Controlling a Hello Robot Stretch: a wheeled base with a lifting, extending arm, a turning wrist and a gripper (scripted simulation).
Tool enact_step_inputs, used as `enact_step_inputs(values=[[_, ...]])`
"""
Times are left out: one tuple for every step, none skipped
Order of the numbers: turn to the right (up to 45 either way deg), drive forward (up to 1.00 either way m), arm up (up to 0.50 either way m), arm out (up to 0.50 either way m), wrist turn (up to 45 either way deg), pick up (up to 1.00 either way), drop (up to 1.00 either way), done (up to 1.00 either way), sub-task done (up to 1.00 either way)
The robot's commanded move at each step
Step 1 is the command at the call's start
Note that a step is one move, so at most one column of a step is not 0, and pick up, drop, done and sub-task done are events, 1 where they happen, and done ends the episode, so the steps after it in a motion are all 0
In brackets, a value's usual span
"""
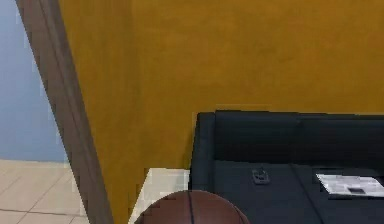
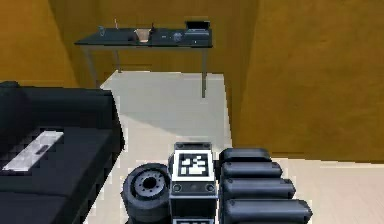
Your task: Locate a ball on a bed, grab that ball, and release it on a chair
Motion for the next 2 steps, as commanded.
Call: enact_step_inputs(values=[[-36.0, 0.0, 0.0, 0.0, 0.0, 0.0, 0.0, 0.0, 0.0], [0.0, 0.4, 0.0, 0.0, 0.0, 0.0, 0.0, 0.0, 0.0]])
